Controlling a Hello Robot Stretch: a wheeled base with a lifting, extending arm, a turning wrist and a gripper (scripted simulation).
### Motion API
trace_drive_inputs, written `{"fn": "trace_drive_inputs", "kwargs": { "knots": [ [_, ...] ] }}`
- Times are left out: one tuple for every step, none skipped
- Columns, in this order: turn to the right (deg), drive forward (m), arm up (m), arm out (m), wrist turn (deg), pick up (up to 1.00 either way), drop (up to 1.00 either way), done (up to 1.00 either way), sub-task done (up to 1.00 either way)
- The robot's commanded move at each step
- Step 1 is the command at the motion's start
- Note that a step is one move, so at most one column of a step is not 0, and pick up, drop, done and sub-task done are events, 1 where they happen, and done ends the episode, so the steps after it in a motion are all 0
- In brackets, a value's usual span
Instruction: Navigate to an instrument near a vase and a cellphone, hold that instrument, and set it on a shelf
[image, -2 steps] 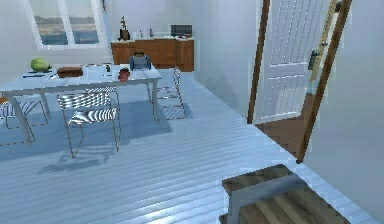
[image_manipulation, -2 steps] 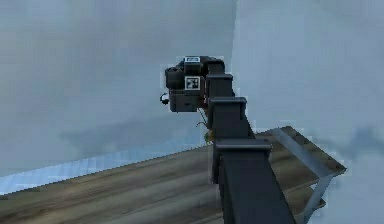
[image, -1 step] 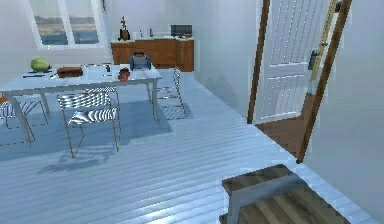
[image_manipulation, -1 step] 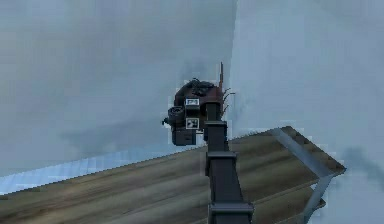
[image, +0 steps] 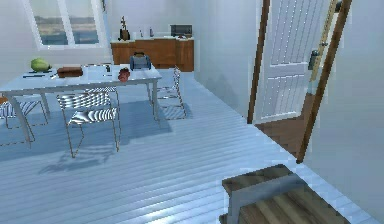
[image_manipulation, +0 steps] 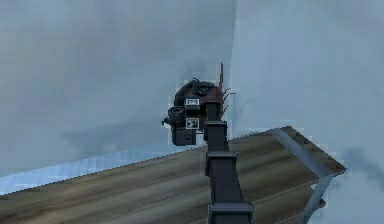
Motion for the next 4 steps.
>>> {"fn": "trace_drive_inputs", "kwargs": {
  "knots": [
    [0.0,0.00,0.00,0.00,0.0,0.00,1.00,0.00,0.00],
    [0.0,0.00,0.10,0.00,0.0,0.00,0.00,0.00,0.00],
    [0.0,0.00,0.00,-0.08,0.0,0.00,0.00,0.00,0.00],
    [0.0,0.00,0.00,0.00,0.0,0.00,0.00,1.00,0.00]
  ]
}}
